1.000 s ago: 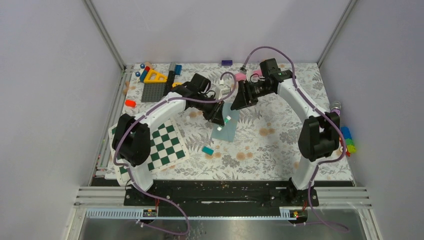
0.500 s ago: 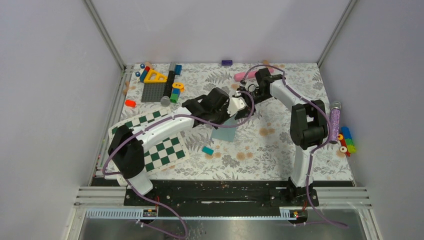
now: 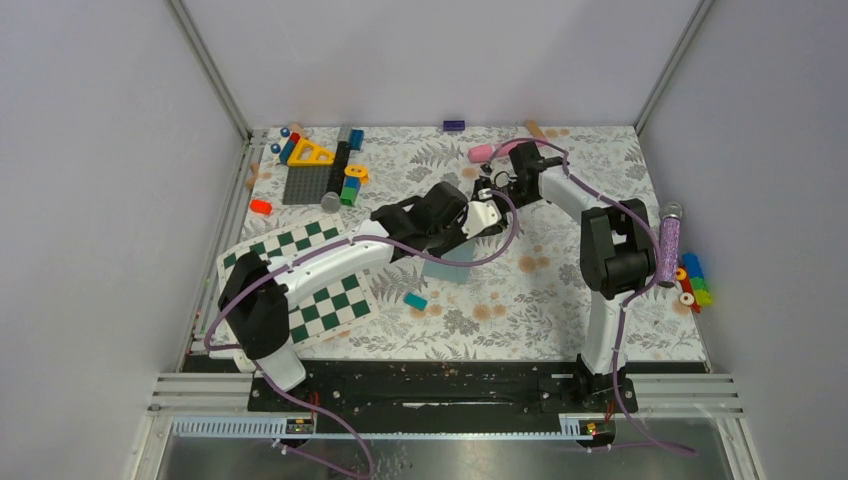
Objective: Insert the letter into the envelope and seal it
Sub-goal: Screw the solid glue.
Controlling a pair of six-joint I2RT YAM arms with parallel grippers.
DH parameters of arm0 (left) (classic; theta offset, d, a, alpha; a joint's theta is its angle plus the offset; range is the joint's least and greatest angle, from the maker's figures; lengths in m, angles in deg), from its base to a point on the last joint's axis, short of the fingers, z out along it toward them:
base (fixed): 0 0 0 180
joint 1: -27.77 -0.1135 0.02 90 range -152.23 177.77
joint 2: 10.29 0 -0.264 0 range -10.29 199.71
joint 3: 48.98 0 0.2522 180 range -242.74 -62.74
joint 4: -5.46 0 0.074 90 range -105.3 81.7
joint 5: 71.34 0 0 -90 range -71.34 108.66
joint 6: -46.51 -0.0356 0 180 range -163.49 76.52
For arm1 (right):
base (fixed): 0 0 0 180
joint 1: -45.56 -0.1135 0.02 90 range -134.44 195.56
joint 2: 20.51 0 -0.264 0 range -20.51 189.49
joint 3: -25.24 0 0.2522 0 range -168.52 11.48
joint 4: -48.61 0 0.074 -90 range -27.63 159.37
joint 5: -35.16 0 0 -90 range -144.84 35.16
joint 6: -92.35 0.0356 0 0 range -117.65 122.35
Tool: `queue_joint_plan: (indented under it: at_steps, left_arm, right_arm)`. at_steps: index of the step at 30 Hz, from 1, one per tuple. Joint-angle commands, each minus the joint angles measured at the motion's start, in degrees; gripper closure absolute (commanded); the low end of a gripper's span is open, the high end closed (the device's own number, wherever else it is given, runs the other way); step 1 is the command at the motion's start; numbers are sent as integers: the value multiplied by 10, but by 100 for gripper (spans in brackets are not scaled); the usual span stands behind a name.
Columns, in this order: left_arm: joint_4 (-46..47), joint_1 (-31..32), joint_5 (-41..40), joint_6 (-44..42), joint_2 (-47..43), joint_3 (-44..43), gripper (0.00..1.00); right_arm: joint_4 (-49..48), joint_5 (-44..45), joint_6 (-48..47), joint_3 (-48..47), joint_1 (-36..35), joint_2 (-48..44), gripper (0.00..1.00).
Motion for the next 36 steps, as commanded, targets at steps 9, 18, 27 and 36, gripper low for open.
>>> queue_joint_plan:
  at_steps: [9, 18, 27, 36]
  left_arm:
    - [40, 0, -29, -3, 11, 3, 100]
    - [40, -1, -29, -2, 15, 3, 100]
    - [38, -15, -11, 9, 12, 1, 100]
    - [34, -31, 16, 20, 13, -2, 100]
  right_arm:
    - [-62, -54, 54, 27, 7, -52, 48]
    - [-93, -73, 74, 47, 13, -62, 56]
    - [-65, -59, 35, 41, 13, -63, 67]
    - [-15, -25, -14, 26, 12, -68, 66]
